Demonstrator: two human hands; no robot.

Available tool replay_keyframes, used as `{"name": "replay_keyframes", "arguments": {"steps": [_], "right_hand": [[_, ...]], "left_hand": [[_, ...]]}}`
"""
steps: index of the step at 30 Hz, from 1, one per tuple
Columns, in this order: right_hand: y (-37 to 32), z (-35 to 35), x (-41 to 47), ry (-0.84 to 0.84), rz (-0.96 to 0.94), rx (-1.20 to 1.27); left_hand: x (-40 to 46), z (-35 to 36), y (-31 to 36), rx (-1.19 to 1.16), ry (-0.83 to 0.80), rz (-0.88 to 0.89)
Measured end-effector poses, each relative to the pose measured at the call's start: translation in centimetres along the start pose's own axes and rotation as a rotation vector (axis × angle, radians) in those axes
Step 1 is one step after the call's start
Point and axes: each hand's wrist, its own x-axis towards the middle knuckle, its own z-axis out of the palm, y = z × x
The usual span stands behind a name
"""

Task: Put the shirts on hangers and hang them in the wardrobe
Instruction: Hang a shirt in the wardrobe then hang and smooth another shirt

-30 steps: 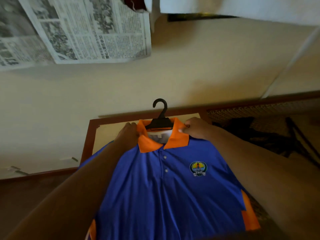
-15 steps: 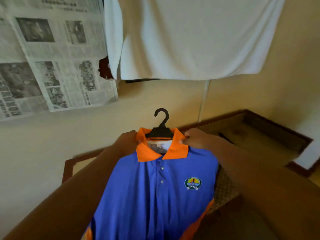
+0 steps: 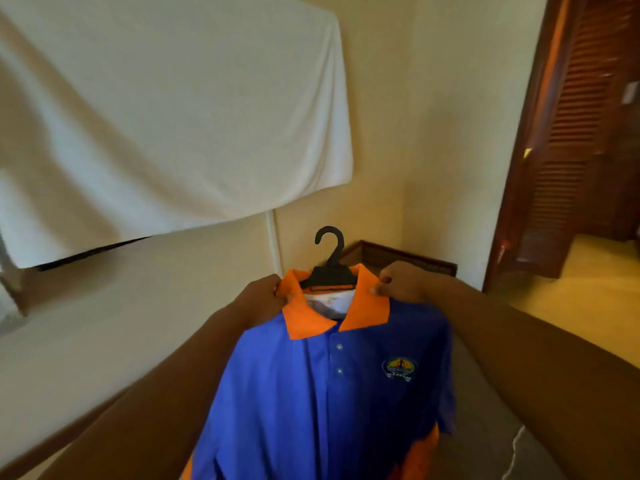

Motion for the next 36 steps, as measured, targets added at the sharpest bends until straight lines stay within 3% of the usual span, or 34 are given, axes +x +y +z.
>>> {"name": "replay_keyframes", "arguments": {"steps": [14,18,23,36], "right_hand": [[35.4,-14.6,1.3,0.106,0.449,0.019],[43.1,-17.8,2.1,0.123,0.488,0.003],[53.8,-21.0,5.9,0.162,0.687,-0.036],[78.0,-29.4,15.9,0.417,0.912,0.109]], "left_hand": [[28.6,15.0,31.6,0.008,-0.257,0.487],[36.4,20.1,38.4,-0.015,-0.298,0.566],[46.8,26.1,46.4,-0.086,-0.322,0.645],[71.3,36.7,67.5,-0.229,-0.369,0.84]]}}
